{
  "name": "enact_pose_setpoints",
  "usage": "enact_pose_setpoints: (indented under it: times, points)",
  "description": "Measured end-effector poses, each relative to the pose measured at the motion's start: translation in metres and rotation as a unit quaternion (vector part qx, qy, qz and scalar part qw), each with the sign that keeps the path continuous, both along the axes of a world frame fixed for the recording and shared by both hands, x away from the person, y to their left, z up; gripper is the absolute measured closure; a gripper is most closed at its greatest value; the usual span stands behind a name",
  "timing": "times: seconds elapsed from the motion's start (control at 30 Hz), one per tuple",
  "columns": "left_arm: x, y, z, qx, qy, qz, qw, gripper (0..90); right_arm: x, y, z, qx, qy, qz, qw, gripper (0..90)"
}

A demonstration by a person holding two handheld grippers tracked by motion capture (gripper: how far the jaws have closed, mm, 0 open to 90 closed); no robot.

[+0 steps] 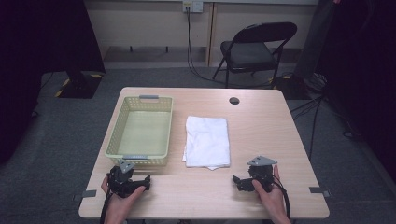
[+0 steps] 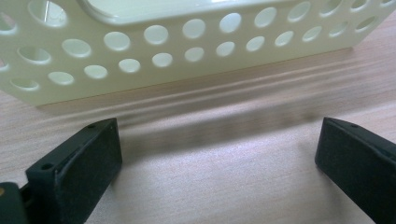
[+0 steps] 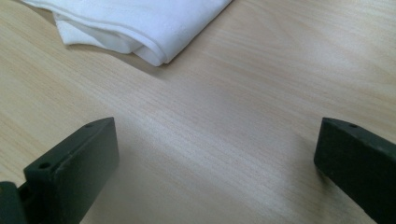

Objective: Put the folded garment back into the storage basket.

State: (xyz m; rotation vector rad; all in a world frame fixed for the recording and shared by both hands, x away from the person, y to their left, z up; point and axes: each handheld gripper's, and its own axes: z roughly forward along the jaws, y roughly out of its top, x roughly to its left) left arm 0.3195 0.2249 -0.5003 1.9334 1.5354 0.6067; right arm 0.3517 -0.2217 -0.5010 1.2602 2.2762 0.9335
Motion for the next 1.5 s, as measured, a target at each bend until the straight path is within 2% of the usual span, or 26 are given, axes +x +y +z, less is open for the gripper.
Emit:
enact_pose_setpoints:
  times: [0.1, 0.37, 0.53, 0.8, 1.07, 1.13, 1.5]
  points:
    - [0.001, 0.0, 0.0, 0.001, 0.002, -0.001, 1.0, 0.0, 0.0, 0.0, 0.0, 0.0, 0.0, -0.001, 1.0, 0.0]
    - [0.003, 0.0, 0.006, 0.007, 0.031, 0.0, 0.9995, 1.3, 0.0, 0.0, 0.0, 0.0, -0.001, -0.004, 1.0, 0.0]
    - [0.003, 0.001, 0.007, 0.006, 0.034, 0.0, 0.9994, 5.2, 0.0, 0.0, 0.0, 0.0, -0.001, -0.004, 1.0, 0.0]
    - [0.002, 0.006, 0.01, -0.015, 0.042, -0.012, 0.999, 5.8, 0.0, 0.0, 0.0, 0.0, -0.001, -0.004, 1.0, 0.0]
    - [-0.001, 0.009, 0.014, -0.019, 0.039, -0.01, 0.999, 7.0, 0.0, 0.0, 0.0, 0.0, -0.001, -0.004, 1.0, 0.0]
    - [-0.002, 0.009, 0.015, -0.015, 0.037, -0.011, 0.9992, 7.3, 0.0, 0.0, 0.0, 0.0, -0.001, -0.003, 1.0, 0.0]
    - [-0.007, 0.007, 0.024, -0.02, 0.019, -0.016, 0.9995, 8.5, 0.0, 0.0, 0.0, 0.0, -0.001, -0.003, 1.0, 0.0]
